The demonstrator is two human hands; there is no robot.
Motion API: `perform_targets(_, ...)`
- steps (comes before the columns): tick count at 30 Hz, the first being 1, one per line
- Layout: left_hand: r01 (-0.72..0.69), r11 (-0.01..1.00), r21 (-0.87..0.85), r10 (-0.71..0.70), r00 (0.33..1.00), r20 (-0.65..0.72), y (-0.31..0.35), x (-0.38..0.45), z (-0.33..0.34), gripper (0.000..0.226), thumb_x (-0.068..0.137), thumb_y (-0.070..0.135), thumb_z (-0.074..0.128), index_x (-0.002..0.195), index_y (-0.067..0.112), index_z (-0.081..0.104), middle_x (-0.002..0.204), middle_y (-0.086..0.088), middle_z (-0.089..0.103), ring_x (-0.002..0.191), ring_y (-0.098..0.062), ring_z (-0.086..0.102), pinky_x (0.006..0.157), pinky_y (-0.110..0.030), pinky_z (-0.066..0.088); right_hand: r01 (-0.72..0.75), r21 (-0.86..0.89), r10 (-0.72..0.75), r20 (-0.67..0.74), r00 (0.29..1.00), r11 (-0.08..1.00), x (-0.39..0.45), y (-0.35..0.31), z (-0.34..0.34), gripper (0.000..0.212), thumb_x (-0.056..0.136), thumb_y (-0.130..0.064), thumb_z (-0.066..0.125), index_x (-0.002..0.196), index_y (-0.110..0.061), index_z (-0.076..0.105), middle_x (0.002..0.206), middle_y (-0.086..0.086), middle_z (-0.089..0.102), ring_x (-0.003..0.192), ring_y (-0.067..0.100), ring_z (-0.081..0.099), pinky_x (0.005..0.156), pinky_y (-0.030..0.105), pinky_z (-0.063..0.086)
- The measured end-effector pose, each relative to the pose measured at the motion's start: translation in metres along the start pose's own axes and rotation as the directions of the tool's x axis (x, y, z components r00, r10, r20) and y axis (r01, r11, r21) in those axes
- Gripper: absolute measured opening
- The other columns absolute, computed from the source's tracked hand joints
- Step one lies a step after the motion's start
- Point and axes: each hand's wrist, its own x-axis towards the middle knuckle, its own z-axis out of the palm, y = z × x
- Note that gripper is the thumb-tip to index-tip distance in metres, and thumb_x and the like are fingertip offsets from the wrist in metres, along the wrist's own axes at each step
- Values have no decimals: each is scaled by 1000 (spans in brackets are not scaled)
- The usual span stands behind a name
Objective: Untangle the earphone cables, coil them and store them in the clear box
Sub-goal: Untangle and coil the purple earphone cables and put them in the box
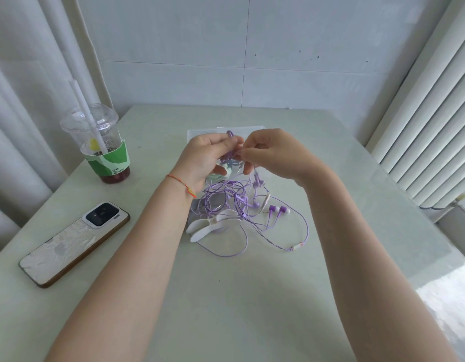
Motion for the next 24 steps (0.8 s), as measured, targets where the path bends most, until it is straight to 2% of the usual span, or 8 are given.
perform_targets(2, 31, 994, 103, -41, 995, 94, 0, -1, 0, 22, 98, 23, 54, 86, 14, 69, 69, 2, 66, 64, -7, 61, 46, -19, 39, 12, 47, -11, -39, 999, 999, 1, 1, -3, 11, 85, -8, 54, 84, 0, 63, 71, 10, 72, 60, 17, 65, 62, 27, 50)
perform_targets(4, 78, 991, 111, -97, 979, 181, -1, -1, 0, 29, 101, 26, 47, 85, 13, 68, 66, 1, 60, 61, -10, 56, 45, -20, 37, 26, 53, -22, -75, 997, 998, 2, 3, -5, 11, 87, -8, 55, 85, -1, 63, 64, 10, 69, 53, 23, 63, 55, 29, 48)
perform_targets(7, 178, 984, 11, -174, 943, 282, -1, 1, 1, 40, 103, 35, 38, 80, 13, 63, 60, 2, 49, 53, -10, 44, 42, -20, 28, 29, 78, -18, -141, 990, 997, 5, 9, -6, 10, 90, -11, 60, 88, -3, 66, 60, 7, 62, 46, 16, 57, 45, 23, 42)
perform_targets(12, 302, 917, -259, -188, 902, 388, 1, 1, 0, 34, 101, 31, 37, 75, 15, 50, 57, 6, 33, 50, -7, 32, 41, -18, 19, 44, 174, -11, -187, 982, 984, 10, 14, -2, 11, 93, -9, 58, 91, -4, 67, 66, 8, 61, 49, 15, 56, 45, 14, 40)
perform_targets(15, 334, 827, -452, -151, 907, 394, 2, 3, -1, 30, 101, 31, 36, 77, 16, 48, 57, 6, 35, 48, -6, 35, 38, -16, 25, 36, 251, 3, -153, 988, 967, 10, 14, 5, 16, 95, -7, 54, 93, 0, 69, 68, 12, 63, 52, 15, 58, 49, 18, 47)
perform_targets(18, 318, 756, -573, -119, 927, 356, 2, 5, -4, 30, 101, 30, 34, 78, 17, 48, 58, 7, 39, 50, -7, 40, 38, -15, 29, 2, 432, 52, -114, 992, 902, 14, 14, 11, 24, 98, -14, 51, 99, 2, 70, 80, 18, 62, 64, 22, 56, 64, 31, 57)
perform_targets(20, 294, 727, -621, -117, 944, 309, 1, 7, -5, 32, 102, 28, 34, 78, 16, 49, 59, 6, 42, 53, -7, 46, 39, -15, 30, -24, 519, 76, -79, 994, 855, 17, 16, 14, 29, 99, -20, 51, 104, 3, 68, 86, 20, 56, 68, 23, 50, 70, 35, 58)
perform_targets(24, 260, 724, -639, -148, 963, 225, -3, 9, -3, 33, 103, 26, 36, 77, 15, 52, 62, 4, 52, 62, -10, 58, 41, -14, 32, -17, 584, 104, -115, 988, 811, 19, 19, 22, 22, 96, -11, 56, 110, 1, 69, 71, 11, 58, 60, 16, 49, 69, 32, 54)
